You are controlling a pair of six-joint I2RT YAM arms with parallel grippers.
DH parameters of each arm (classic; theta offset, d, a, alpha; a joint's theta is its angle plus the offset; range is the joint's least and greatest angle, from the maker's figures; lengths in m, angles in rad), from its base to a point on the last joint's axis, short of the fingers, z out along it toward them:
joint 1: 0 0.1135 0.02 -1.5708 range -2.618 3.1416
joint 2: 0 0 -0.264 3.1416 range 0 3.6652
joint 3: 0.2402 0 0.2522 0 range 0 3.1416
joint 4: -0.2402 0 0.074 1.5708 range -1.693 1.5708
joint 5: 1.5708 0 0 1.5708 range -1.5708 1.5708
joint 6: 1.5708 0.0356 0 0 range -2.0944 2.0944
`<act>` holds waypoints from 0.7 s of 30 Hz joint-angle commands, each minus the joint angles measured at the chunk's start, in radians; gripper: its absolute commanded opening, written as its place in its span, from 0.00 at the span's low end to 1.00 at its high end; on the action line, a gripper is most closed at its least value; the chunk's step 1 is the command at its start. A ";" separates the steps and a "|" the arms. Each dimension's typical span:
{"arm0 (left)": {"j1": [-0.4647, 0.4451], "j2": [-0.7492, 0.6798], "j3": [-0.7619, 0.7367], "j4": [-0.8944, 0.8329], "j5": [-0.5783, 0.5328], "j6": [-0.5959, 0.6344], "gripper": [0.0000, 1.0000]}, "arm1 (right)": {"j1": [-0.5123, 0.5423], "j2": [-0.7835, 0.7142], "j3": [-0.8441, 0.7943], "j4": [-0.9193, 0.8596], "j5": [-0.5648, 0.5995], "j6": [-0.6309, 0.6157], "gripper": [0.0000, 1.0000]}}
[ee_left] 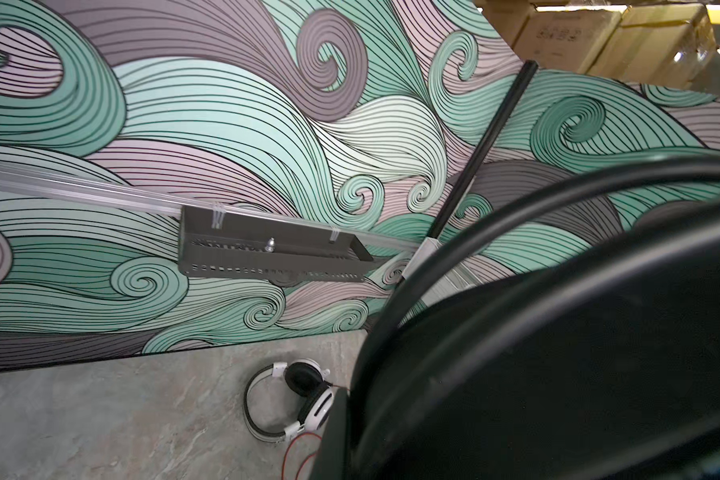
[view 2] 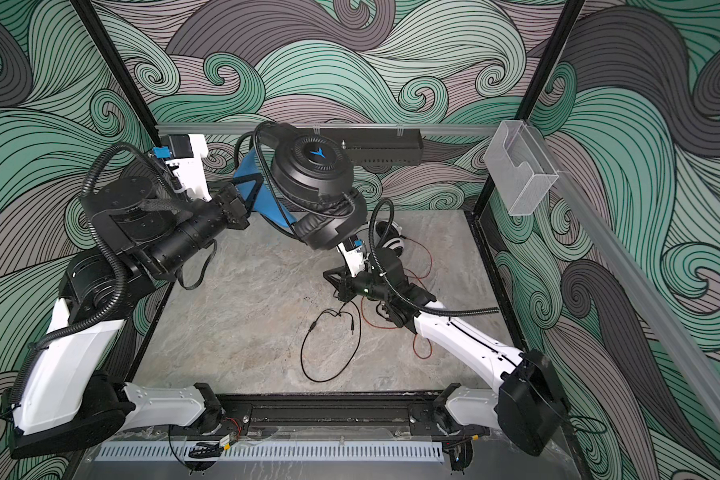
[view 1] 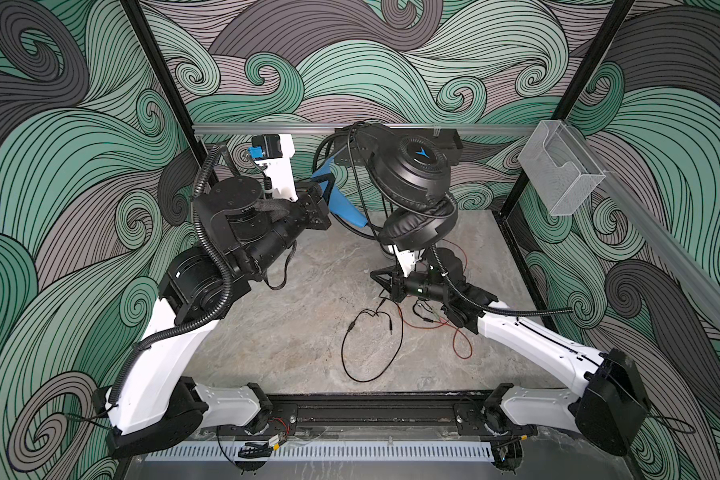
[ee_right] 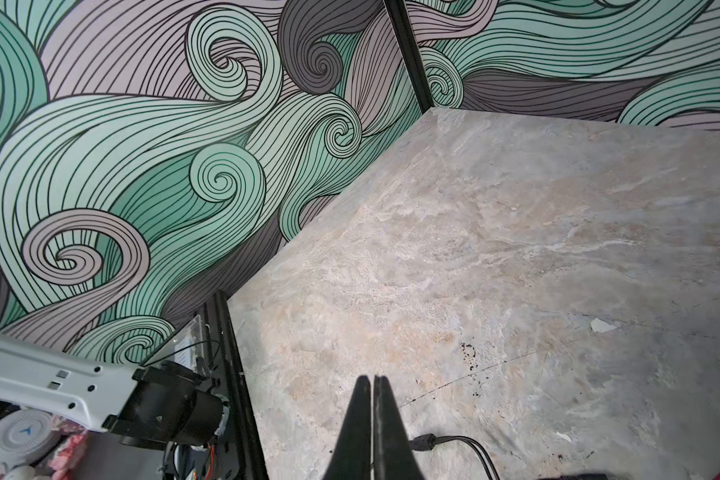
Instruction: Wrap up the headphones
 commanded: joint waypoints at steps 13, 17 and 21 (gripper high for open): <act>0.130 0.052 0.011 0.119 -0.312 -0.145 0.00 | 0.122 -0.086 0.050 -0.371 0.205 -0.203 0.00; 0.187 0.088 -0.026 0.109 -0.330 -0.173 0.00 | 0.212 -0.115 0.088 -0.458 0.296 -0.281 0.00; 0.206 0.115 -0.103 0.135 -0.366 -0.131 0.00 | 0.291 -0.114 0.161 -0.558 0.373 -0.350 0.00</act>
